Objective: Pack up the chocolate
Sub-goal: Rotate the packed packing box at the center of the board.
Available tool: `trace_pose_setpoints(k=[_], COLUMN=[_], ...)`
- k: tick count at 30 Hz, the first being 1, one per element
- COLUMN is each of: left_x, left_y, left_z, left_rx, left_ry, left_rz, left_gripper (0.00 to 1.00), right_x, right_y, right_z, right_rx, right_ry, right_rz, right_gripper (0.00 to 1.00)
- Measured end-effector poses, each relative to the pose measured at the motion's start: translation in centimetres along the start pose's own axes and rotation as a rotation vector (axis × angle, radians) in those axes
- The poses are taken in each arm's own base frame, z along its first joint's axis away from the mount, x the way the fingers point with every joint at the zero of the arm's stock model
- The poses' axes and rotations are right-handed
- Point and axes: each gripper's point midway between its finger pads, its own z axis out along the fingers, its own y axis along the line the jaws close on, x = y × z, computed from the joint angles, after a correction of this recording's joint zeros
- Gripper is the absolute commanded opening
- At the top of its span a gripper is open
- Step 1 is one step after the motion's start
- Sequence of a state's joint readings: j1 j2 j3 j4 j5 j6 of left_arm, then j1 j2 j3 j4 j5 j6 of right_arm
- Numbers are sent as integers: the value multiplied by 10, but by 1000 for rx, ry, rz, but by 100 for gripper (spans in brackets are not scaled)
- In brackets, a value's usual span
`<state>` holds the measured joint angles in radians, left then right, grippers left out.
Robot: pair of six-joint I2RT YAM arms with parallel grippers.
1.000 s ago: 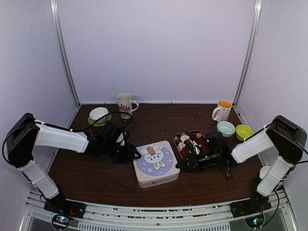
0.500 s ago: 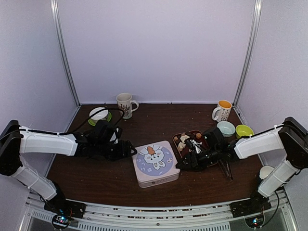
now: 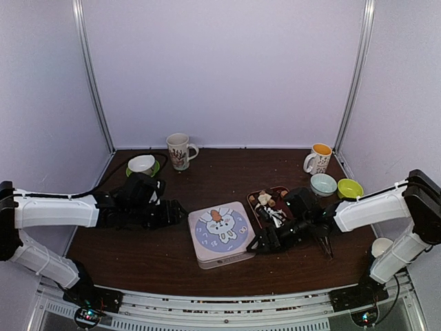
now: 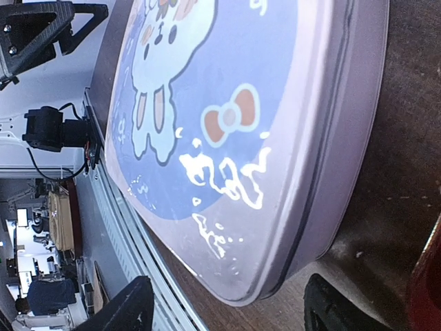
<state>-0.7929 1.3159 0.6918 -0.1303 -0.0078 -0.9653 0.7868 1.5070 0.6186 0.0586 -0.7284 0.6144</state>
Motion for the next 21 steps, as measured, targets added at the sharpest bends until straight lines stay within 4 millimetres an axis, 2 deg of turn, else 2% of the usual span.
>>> trace_pose_setpoints(k=[6,15,21], left_x=[5,14,20], left_y=[4,10,13], left_z=[-1,-6,-9], left_rx=[-13,-7,1], left_ry=[22,36,47], left_rz=[18,21,21], left_gripper=[77,77,77], right_x=[-12,-38,-43], right_y=[-17,-25,-40], right_z=[-8,-29,-40], right_rx=[54,122,190], right_ry=[-38,-113,-139], right_rz=[23,-15,-12], right_gripper=[77,78,89])
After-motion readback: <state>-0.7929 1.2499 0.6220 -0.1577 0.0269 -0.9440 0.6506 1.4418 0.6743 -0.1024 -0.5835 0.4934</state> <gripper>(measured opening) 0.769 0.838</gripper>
